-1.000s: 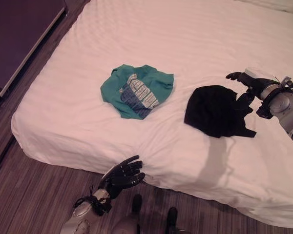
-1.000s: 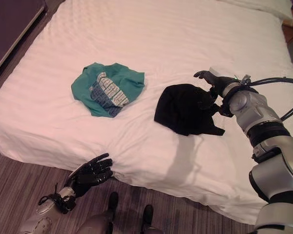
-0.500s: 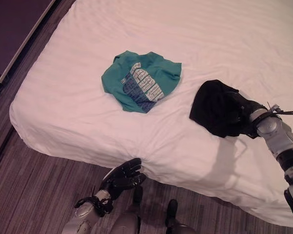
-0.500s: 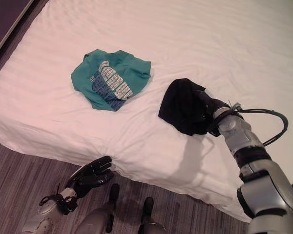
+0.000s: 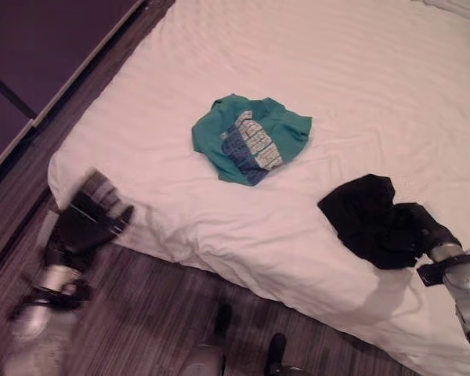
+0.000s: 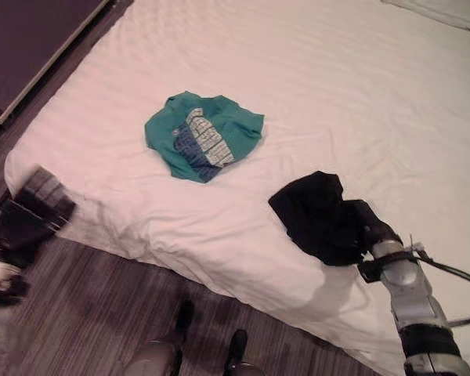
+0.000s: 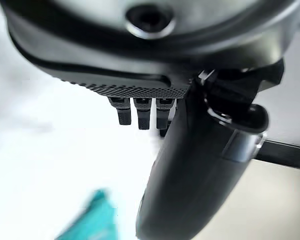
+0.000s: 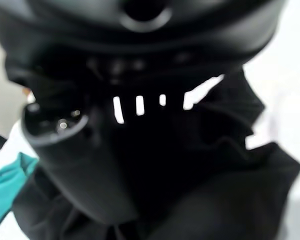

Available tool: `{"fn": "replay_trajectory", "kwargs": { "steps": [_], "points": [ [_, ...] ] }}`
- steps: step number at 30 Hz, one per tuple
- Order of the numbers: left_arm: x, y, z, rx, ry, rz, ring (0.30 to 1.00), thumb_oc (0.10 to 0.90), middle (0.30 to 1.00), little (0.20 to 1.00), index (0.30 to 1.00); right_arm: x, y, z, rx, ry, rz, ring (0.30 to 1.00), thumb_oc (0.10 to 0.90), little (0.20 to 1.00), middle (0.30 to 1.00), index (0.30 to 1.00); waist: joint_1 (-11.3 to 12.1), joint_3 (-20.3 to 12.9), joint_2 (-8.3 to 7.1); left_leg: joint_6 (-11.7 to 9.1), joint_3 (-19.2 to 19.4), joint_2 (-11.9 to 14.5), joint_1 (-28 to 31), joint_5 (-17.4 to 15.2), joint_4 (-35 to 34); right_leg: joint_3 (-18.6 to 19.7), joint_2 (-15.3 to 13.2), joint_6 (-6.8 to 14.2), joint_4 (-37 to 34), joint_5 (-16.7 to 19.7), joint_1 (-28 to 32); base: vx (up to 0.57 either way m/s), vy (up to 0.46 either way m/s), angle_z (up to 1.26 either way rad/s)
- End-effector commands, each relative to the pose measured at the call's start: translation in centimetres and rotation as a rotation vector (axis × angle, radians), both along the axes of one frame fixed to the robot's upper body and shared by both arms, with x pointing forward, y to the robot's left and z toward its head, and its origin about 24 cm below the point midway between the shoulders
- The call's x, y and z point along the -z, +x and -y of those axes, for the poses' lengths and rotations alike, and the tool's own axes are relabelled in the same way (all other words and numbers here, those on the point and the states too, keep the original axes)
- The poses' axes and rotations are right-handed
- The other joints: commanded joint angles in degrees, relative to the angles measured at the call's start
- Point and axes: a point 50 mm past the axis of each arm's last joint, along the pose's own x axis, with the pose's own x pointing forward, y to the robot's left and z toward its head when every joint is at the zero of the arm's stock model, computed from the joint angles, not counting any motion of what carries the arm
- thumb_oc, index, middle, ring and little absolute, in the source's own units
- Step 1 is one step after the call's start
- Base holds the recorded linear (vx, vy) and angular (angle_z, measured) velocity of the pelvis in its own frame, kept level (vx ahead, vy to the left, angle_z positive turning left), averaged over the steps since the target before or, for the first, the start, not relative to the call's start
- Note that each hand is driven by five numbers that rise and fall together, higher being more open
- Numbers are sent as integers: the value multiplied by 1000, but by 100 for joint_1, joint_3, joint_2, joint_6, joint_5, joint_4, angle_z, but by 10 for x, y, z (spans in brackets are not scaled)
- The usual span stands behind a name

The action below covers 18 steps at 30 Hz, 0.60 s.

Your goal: Pick up bed clothes into laundry basket.

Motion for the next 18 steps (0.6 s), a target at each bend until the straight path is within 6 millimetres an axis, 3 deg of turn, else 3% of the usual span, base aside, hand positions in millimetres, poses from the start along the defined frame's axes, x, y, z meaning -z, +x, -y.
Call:
{"fn": "replay_trajectory", "kwargs": {
  "steps": [1, 3, 8, 9, 12, 14, 15, 17, 18],
  "points": [
    [-91, 3, -17, -131, 289, 317, 900, 800, 900, 900, 900, 77, -51, -6, -62, -20, -440, 300, 400, 300, 300, 300, -249, -336, 106, -232, 164, 186, 368, -392, 2, 36, -436, 413, 22, -122, 285, 21, -2, 14],
    [-103, 5, -21, -149, 334, 328, 900, 800, 900, 900, 900, 85, -56, -9, -63, -2, -462, 300, 400, 300, 300, 300, -264, -349, 97, -236, 174, 188, 394, -404, 2, 42, -435, 425, 22, -119, 300, 14, 5, 7],
    [-176, 13, -28, -236, 761, 235, 900, 800, 900, 900, 900, 99, -61, -23, -112, 25, -511, 300, 400, 300, 300, 300, -479, -427, 179, -245, 341, 231, 478, -438, 2, 156, -436, 515, 22, -48, 297, 4, 14, -5],
    [-185, 18, -28, -239, 781, 237, 900, 800, 900, 900, 900, 101, -61, -27, -122, 44, -509, 300, 400, 300, 300, 300, -491, -431, 159, -245, 377, 237, 490, -442, 2, 197, -438, 530, 22, -28, 284, -4, 20, -18],
    [-211, 37, -24, -262, 964, 116, 900, 800, 900, 900, 900, 100, -53, -34, -148, 56, -496, 300, 400, 300, 300, 300, -715, -420, 205, -240, 487, 263, 486, -436, 2, 294, -435, 595, 22, 48, 204, -16, 22, -19],
    [-220, 44, -20, -270, 993, 123, 900, 800, 900, 900, 900, 100, -53, -36, -147, 69, -487, 300, 400, 300, 300, 300, -717, -425, 206, -236, 519, 269, 480, -435, 2, 324, -439, 610, 22, 73, 179, -8, 21, -25],
    [-228, 52, -19, -311, 1100, 58, 900, 800, 900, 900, 900, 99, -47, -38, -152, 78, -479, 300, 400, 300, 300, 300, -868, -407, 254, -226, 588, 285, 475, -443, 2, 387, -443, 652, 22, 129, 124, -10, 17, -25],
    [-233, 57, -15, -323, 1142, 48, 900, 800, 900, 900, 900, 98, -46, -38, -149, 80, -476, 300, 400, 300, 300, 300, -906, -398, 268, -218, 621, 290, 466, -442, 2, 415, -443, 672, 22, 158, 89, -17, 31, -19],
    [-244, 69, -8, -325, 1177, 36, 900, 800, 900, 900, 900, 100, -47, -39, -145, 96, -474, 300, 400, 300, 300, 300, -917, -398, 233, -203, 689, 293, 443, -456, 2, 498, -432, 702, 22, 211, 16, -22, 59, -22]
  ]
}}
